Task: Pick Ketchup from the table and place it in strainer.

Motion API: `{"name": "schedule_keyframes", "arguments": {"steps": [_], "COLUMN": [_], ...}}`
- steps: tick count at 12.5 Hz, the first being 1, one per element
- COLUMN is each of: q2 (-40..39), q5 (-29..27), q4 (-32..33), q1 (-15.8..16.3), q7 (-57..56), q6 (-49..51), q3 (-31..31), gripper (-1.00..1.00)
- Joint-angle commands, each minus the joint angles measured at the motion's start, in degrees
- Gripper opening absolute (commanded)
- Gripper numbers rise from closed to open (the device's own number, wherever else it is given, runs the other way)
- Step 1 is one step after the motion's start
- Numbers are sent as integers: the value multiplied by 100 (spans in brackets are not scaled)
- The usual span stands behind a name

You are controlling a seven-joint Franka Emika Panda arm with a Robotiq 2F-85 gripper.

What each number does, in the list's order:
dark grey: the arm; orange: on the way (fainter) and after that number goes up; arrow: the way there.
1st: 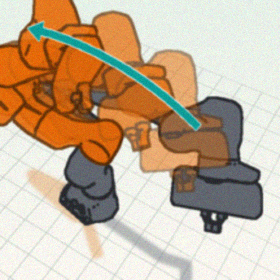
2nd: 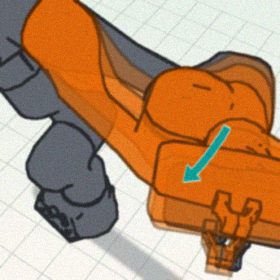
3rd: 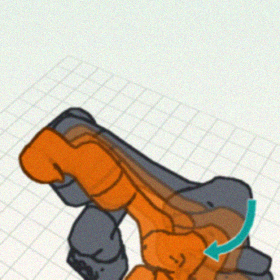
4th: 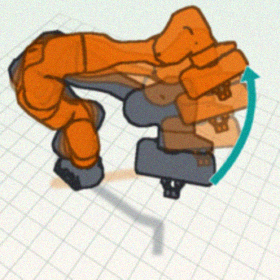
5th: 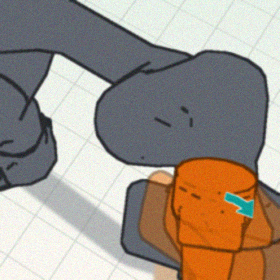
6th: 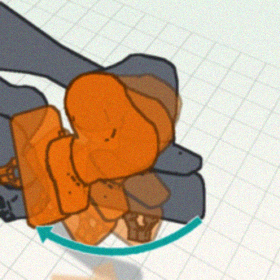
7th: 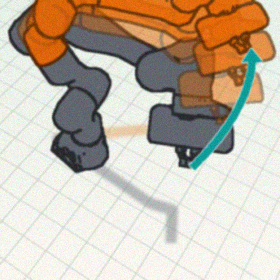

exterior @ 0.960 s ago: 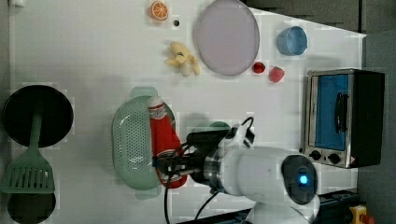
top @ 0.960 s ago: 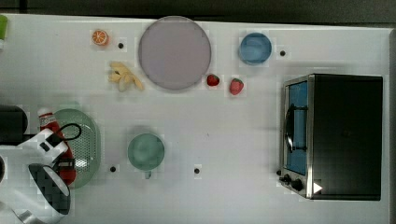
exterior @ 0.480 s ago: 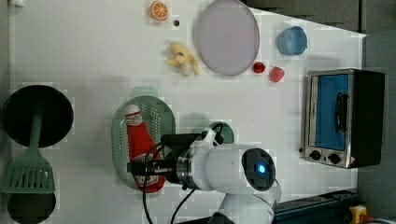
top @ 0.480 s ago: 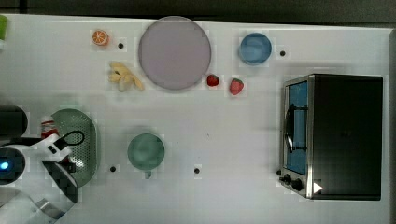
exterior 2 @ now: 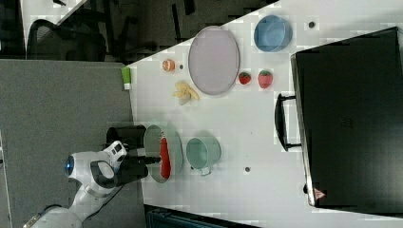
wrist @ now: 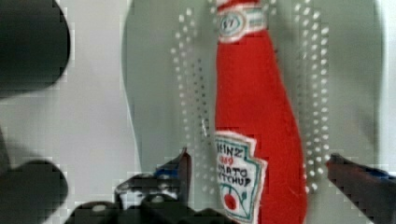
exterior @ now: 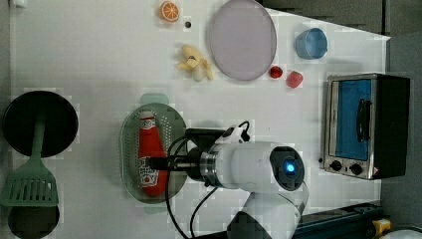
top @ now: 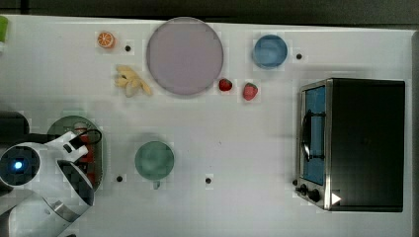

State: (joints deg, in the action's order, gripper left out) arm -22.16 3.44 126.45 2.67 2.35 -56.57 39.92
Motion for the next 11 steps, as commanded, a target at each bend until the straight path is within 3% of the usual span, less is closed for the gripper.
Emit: {"name": "schedule_keyframes", "arguments": {"steps": [1,7,11], "q2": [768,2250,2762], "q5": [-81,-112,-116], "q4": [-175,-474,-1060], "q1": [-379,-1400,-1670], "q7": [348,347,290], "q6": [326,2026,3275], "q3": [-16,-679,-1763], "gripper": [100,100,100]}}
